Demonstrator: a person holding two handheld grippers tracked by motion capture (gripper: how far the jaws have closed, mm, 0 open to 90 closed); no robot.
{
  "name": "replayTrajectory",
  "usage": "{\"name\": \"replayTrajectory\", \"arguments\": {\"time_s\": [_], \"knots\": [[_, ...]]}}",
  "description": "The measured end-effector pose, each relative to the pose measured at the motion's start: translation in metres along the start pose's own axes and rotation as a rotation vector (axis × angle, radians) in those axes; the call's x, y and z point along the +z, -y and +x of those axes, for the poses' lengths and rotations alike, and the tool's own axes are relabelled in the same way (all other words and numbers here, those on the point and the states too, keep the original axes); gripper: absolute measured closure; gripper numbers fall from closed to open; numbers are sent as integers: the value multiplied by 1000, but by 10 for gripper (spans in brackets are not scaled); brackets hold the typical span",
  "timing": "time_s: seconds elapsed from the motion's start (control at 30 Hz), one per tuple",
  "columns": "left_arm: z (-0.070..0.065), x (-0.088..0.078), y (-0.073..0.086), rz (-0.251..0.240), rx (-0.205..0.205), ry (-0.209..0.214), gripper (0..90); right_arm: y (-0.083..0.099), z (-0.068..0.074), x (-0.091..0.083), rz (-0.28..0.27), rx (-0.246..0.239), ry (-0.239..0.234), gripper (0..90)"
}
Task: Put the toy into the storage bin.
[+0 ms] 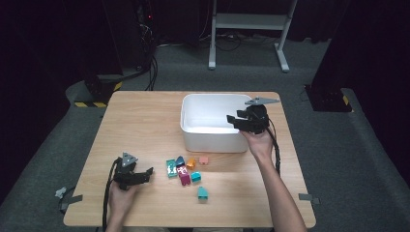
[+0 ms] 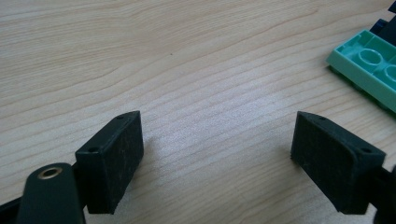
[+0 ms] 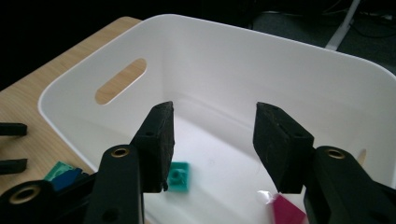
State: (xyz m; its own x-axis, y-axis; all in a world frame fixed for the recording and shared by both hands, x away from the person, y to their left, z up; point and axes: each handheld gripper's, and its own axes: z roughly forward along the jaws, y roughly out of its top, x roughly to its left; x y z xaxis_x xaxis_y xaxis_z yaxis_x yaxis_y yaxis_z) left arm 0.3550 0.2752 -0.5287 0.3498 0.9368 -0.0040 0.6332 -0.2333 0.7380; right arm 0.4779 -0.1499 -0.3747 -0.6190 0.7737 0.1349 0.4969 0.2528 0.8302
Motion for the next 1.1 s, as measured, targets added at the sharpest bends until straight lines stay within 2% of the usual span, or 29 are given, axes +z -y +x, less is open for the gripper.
{"name": "replayTrajectory", "arguments": {"time_s": [0.13, 0.2, 0.43, 0.63, 0.77, 0.8, 0.83, 0.9, 0.93, 0.97, 1.07, 1.1], "knots": [[0, 0, 0, -1, 0, 0, 171, 5, 2, -10, -38, 3, -17, 462], [0, 0, 0, 0, 0, 0, 171, 10, 6, -21, -67, 1, -32, 460], [0, 0, 0, 0, 0, 0, 171, 23, 15, -38, -92, -19, -56, 456], [0, 0, 0, 0, -1, 1, 171, 43, 32, -50, -114, -53, -72, 473], [0, 0, 0, 0, 0, 1, 171, 52, 41, -51, -118, -61, -91, 477], [0, 0, 0, 0, 1, 0, 171, 61, 49, -50, -113, -77, -101, 479], [0, 0, 0, 0, 0, 1, 171, 61, 49, -50, -113, -77, -101, 479], [0, 0, 0, 0, 0, 1, 171, 73, 59, -47, -100, -88, -119, 480], [0, 0, 0, 0, 0, 1, 171, 73, 59, -47, -100, -88, -119, 480], [0, 0, 0, 0, 0, 0, 171, 85, 67, -44, -82, -106, -122, 480], [0, 0, 0, -1, 1, -1, 171, 93, 73, -41, -66, -125, -114, 481], [0, 0, 0, 0, 1, -1, 171, 103, 79, -39, -61, -114, -142, 481]]}}
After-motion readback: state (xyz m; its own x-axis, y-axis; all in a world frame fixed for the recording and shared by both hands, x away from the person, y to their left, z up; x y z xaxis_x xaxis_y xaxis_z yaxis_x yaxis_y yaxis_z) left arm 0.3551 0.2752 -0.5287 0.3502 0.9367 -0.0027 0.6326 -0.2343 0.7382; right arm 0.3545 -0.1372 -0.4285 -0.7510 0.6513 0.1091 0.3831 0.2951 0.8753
